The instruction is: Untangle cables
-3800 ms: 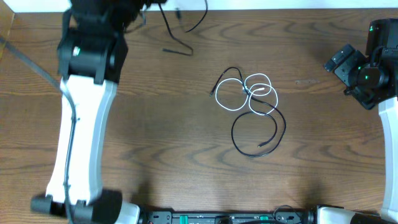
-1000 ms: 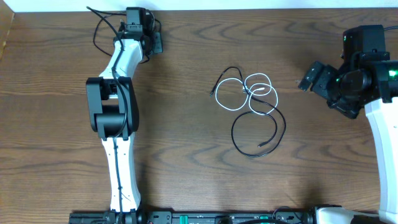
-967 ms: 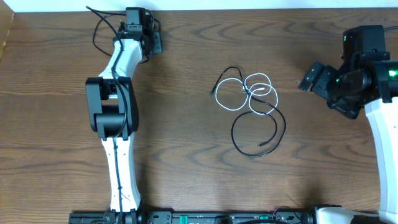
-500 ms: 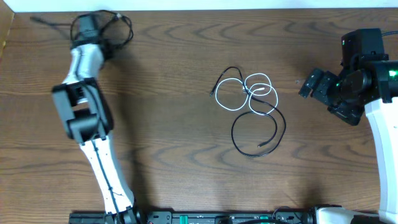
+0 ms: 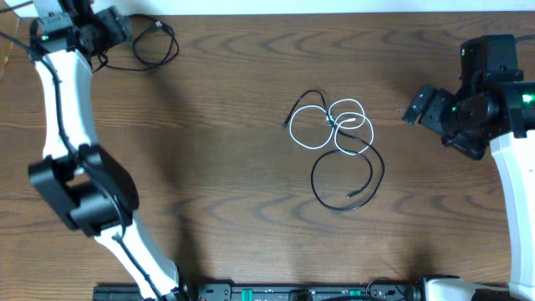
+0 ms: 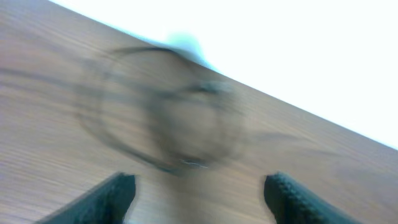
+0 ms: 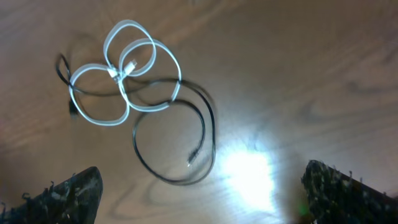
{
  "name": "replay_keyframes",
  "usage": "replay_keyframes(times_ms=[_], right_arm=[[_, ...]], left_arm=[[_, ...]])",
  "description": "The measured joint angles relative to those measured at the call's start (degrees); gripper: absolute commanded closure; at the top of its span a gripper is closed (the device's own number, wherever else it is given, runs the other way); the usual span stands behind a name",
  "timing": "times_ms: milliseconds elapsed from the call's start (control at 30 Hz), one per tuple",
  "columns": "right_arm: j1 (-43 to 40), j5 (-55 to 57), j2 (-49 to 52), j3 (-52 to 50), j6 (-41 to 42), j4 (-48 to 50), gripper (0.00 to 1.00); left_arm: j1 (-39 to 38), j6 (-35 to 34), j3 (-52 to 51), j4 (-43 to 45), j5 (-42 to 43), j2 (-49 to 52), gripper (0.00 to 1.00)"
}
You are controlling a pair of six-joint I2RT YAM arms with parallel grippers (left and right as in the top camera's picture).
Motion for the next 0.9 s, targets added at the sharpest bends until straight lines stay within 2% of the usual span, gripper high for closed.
replay_keyframes(times_ms=[33, 167, 300, 400, 467, 500, 733, 900], right_arm=[[-0.02, 0.15, 0.0, 0.0, -0.02, 0.52, 0.01], [-1.55, 0.33, 0.0, -0.02, -0.17, 1.57, 0.01], [-4.7, 0.76, 0.0, -0.02, -0.2, 1.27, 0.01], [-6.97, 1.6, 0.0, -0.02, -0.22, 1.09, 0.01], [-7.91, 1.99, 0.0, -0.02, -0.22, 1.09, 0.01], [-8.39, 2.08, 0.0, -0.02, -0.22, 1.14, 0.01], [-9.81, 2.49, 0.0, -0.02, -0.2, 0.39, 0.01], [-9.81, 1.4, 0.0, -0.02, -0.22, -0.39, 0.01]], left_arm=[[-0.55, -1.05, 0.2, -1.92, 4.79, -1.84, 0.17], [-4.04, -3.65, 1.05, -11.67, 20.17, -4.26, 0.16], [-10.86, -4.74, 0.76, -24.65, 24.33, -2.08, 0.16], [-17.97, -5.4, 0.28, -31.19, 21.55, -0.13, 0.14], [-23.23, -7.23, -0.39, -32.44, 17.55, 0.39, 0.04], [-25.79, -8.44, -0.74, -32.68, 15.54, 0.44, 0.04], [-41.11, -20.46, -3.13, -29.64, 0.11, 0.44, 0.04], [-47.23, -29.18, -6.38, -23.02, -7.87, 0.44, 0.04]])
